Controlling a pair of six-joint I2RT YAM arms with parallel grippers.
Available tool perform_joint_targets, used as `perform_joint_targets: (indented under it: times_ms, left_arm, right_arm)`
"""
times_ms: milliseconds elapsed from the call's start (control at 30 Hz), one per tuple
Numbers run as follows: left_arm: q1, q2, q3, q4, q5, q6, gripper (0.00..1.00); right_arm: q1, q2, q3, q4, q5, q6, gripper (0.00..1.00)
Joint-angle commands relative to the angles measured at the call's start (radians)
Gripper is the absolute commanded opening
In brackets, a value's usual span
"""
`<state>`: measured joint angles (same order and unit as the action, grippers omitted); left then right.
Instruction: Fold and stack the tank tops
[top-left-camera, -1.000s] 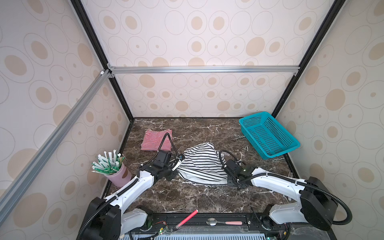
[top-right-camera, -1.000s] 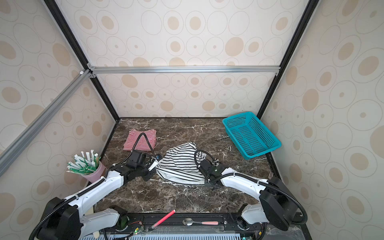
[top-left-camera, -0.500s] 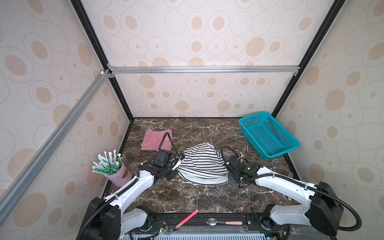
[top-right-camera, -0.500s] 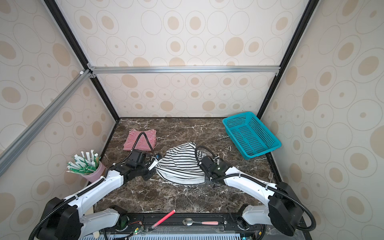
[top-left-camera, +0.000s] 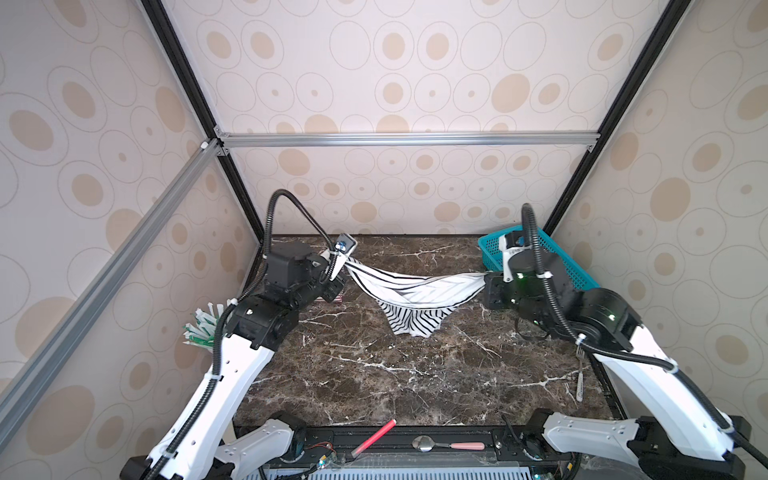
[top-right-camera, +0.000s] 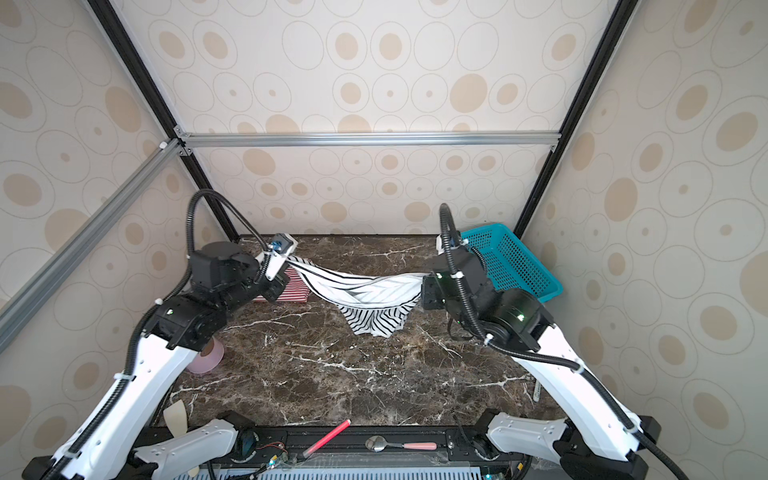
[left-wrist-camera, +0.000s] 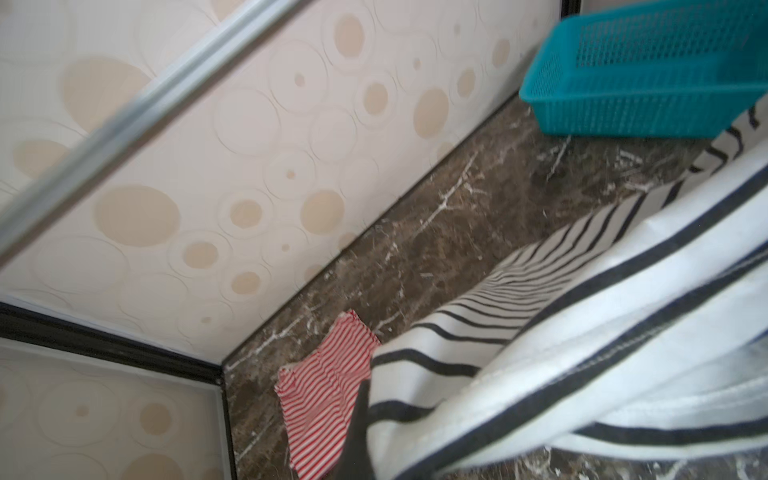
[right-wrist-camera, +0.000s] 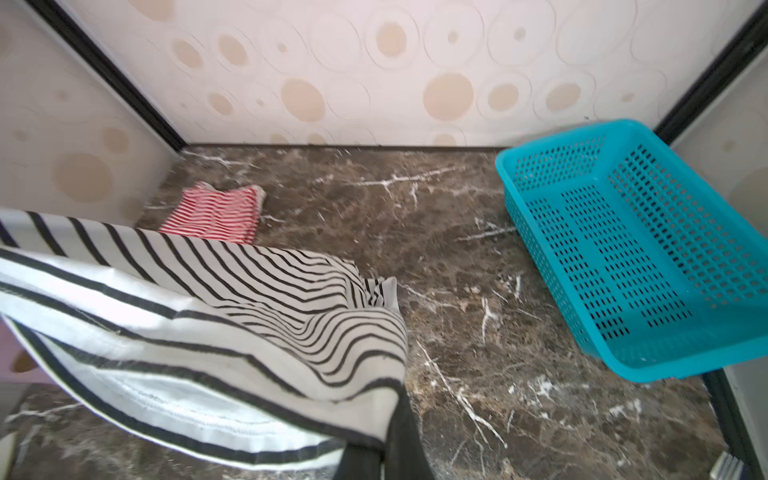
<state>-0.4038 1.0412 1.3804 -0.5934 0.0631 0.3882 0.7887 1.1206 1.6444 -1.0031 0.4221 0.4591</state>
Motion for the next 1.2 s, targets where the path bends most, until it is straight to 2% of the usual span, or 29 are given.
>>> perform_joint_targets:
  times_ms: [0, 200, 300, 433, 533, 567, 633, 733, 867, 1033, 1167]
  left_arm:
    - [0.006, -0.049, 0.117, -0.086, 0.020, -0.029, 0.00]
    - [0.006, -0.066, 0.296, -0.156, 0.054, -0.043, 0.00]
    - [0.005, -0.064, 0.365, -0.175, 0.061, -0.034, 0.00]
    - [0.006, -0.031, 0.448, -0.185, 0.050, -0.032, 0.00]
    - [0.006, 0.003, 0.423, -0.144, 0.029, -0.024, 0.00]
    - [0.007, 0.016, 0.399, -0.116, 0.022, -0.020, 0.00]
    - [0.006, 0.052, 0.351, -0.059, 0.011, -0.013, 0.00]
    - [0.006, 0.130, 0.264, 0.071, -0.030, -0.010, 0.00]
    - [0.030, 0.293, 0.268, 0.218, -0.063, -0.005, 0.00]
    - [0.120, 0.584, 0.502, 0.285, -0.021, -0.085, 0.00]
    - [0.152, 0.811, 0.844, 0.241, -0.037, -0.133, 0.00]
  right_arm:
    - [0.010, -0.030, 0.118, -0.031, -0.075, -0.082, 0.00]
    - [0.009, -0.014, 0.341, -0.052, -0.181, -0.142, 0.00]
    - [0.010, 0.005, 0.434, -0.064, -0.194, -0.166, 0.00]
    - [0.009, 0.088, 0.597, -0.154, -0.088, -0.172, 0.00]
    - [0.001, 0.153, 0.645, -0.180, 0.005, -0.199, 0.00]
    - [-0.022, 0.180, 0.646, -0.186, 0.002, -0.207, 0.00]
    - [-0.106, 0.234, 0.703, -0.195, -0.079, -0.205, 0.00]
    - [-0.265, 0.299, 0.697, -0.156, -0.233, -0.192, 0.00]
    - [-0.457, 0.411, 0.700, -0.096, -0.444, -0.158, 0.00]
    - [-0.620, 0.583, 0.786, -0.013, -0.604, -0.148, 0.00]
    - [-0.670, 0.754, 1.038, -0.007, -0.725, -0.131, 0.00]
